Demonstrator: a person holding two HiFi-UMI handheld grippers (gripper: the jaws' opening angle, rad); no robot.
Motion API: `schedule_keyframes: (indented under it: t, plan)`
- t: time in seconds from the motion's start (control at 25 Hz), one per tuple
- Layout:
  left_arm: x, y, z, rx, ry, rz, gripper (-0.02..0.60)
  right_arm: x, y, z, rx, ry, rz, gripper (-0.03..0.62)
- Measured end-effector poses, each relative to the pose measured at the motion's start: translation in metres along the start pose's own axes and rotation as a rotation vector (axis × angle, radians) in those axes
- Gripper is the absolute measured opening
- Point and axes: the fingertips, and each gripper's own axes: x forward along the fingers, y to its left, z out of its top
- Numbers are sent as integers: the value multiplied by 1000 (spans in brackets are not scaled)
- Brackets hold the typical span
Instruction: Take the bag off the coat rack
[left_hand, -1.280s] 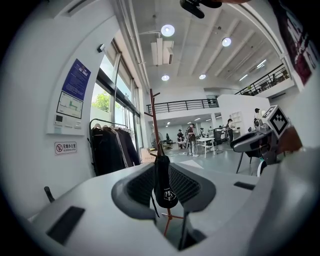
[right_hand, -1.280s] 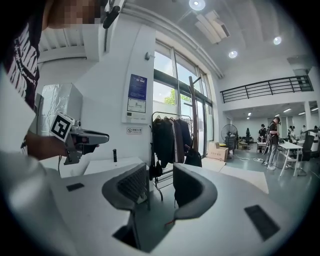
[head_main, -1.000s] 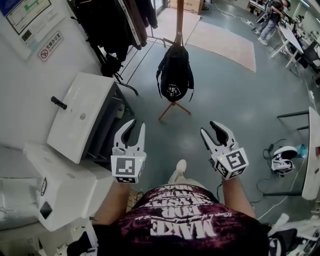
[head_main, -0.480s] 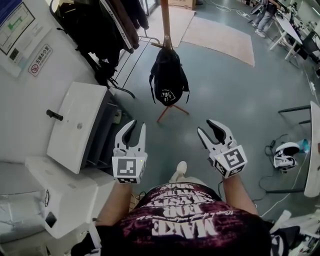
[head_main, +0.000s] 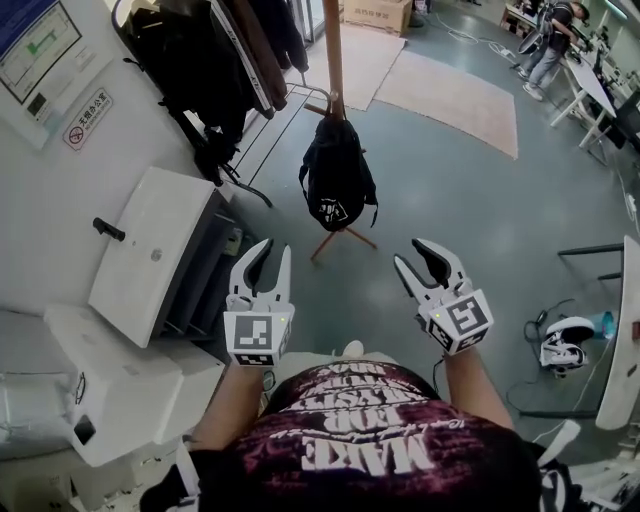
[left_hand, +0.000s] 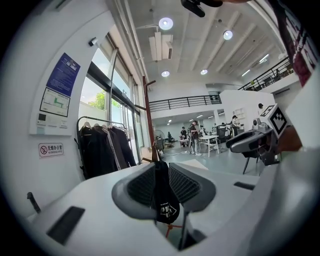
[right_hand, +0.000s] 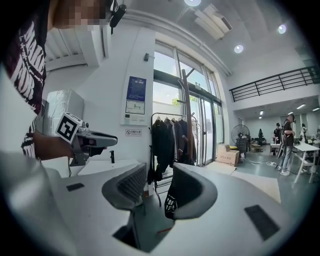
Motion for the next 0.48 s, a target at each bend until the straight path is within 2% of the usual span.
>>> schedule_keyframes:
  t: [0.48]
  plan:
    - [14, -6, -8, -10, 29, 13, 80, 21, -15, -6, 27, 3, 41, 175]
